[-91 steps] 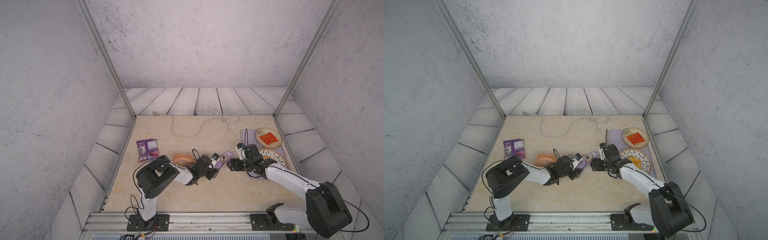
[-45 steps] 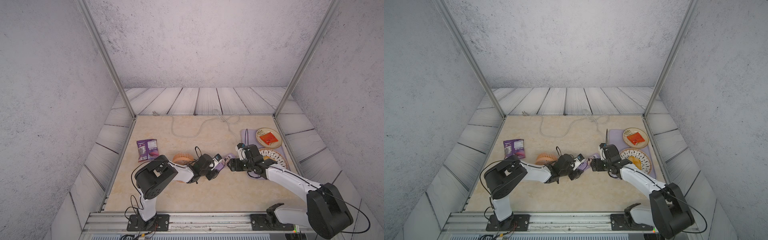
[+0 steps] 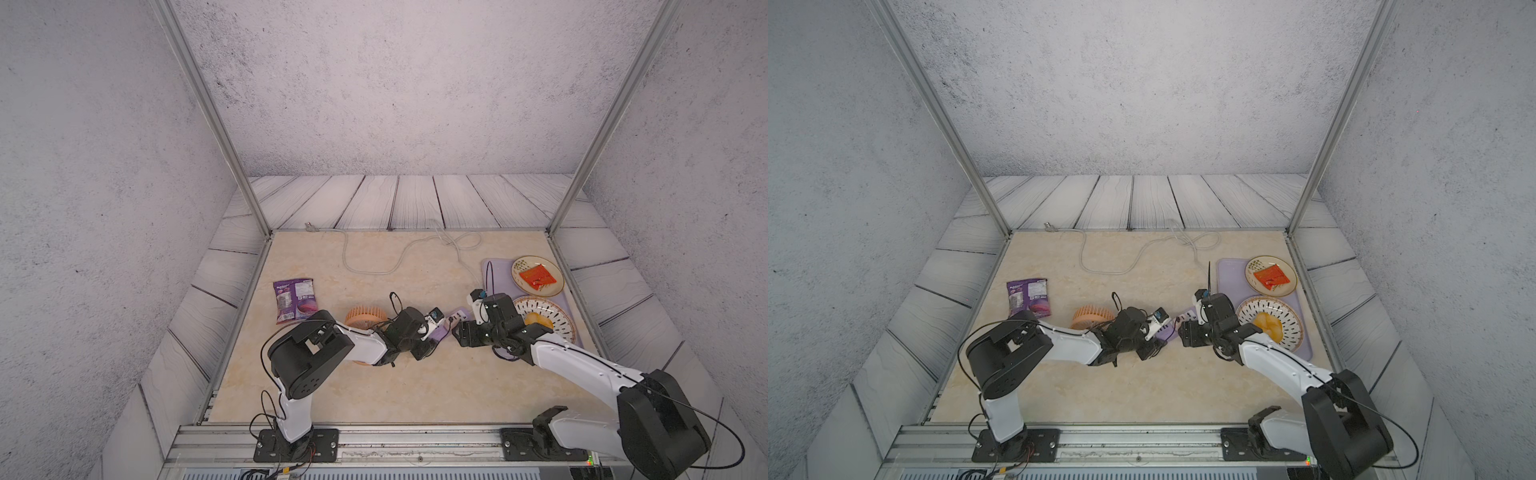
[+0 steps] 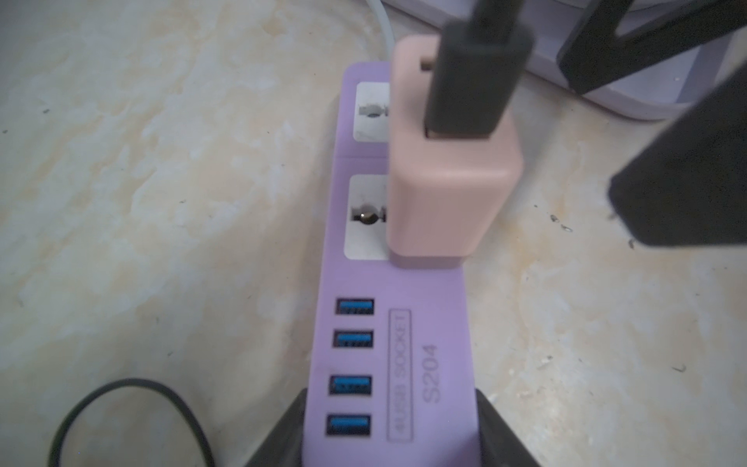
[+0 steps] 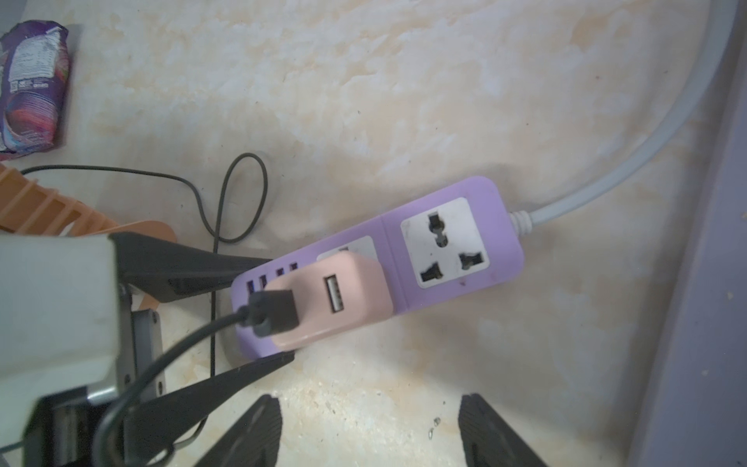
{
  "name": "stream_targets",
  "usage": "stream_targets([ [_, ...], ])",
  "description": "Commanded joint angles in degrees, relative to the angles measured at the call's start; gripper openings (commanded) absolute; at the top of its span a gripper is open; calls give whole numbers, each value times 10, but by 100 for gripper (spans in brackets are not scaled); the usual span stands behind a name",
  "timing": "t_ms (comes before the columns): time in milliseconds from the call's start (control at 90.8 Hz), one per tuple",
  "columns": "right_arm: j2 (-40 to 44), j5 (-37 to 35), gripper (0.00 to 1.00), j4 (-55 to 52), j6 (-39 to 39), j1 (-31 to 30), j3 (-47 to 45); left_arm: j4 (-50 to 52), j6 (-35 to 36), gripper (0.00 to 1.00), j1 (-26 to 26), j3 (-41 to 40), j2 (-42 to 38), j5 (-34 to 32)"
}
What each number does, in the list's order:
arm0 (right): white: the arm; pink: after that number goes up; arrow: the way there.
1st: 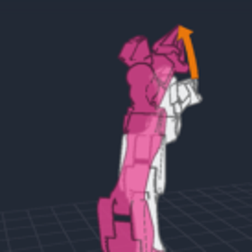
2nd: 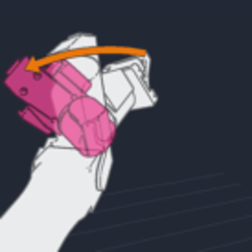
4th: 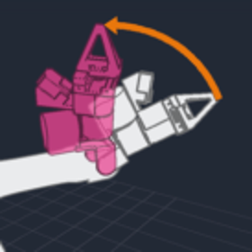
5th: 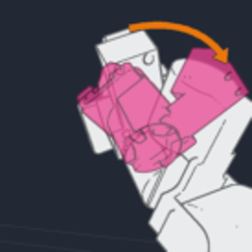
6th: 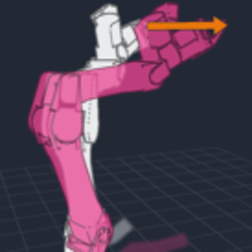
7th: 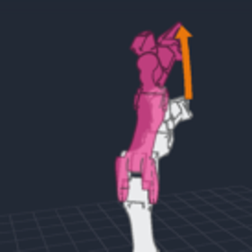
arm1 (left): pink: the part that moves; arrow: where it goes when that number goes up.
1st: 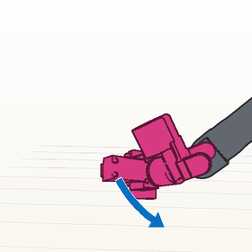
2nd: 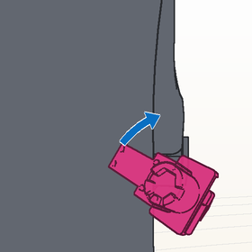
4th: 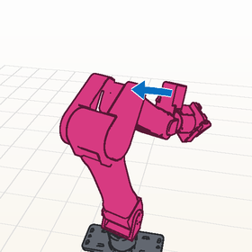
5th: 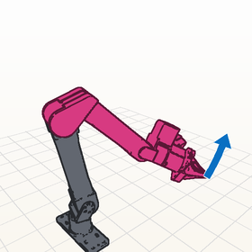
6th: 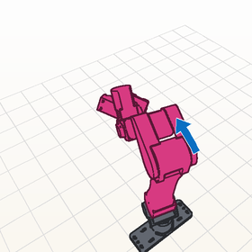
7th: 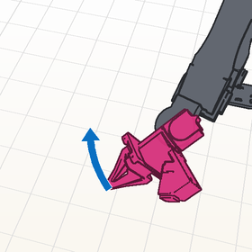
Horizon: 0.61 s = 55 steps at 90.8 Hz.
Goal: Unplug the desk fan from the power strip
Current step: Adjust the socket at the center of the board.
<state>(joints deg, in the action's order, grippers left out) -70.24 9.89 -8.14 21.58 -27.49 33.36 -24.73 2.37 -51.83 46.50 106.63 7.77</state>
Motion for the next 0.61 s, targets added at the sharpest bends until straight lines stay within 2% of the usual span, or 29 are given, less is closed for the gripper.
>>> stream_targets([
  [0, 32, -17, 76, 89, -12, -4, -50, 2, 0, 11, 1, -4, -17, 0],
  [176, 54, -26, 76, 131, -41, -6, -81, 3, 2, 11, 3, -2, -16, 8],
  [319, 74, -22, 76, 227, -52, -16, -134, 0, -2, 11, 3, -1, -11, 10],
  [594, 58, -54, 76, 262, -77, -39, -131, 4, -3, 11, 2, 2, -12, 11],
])
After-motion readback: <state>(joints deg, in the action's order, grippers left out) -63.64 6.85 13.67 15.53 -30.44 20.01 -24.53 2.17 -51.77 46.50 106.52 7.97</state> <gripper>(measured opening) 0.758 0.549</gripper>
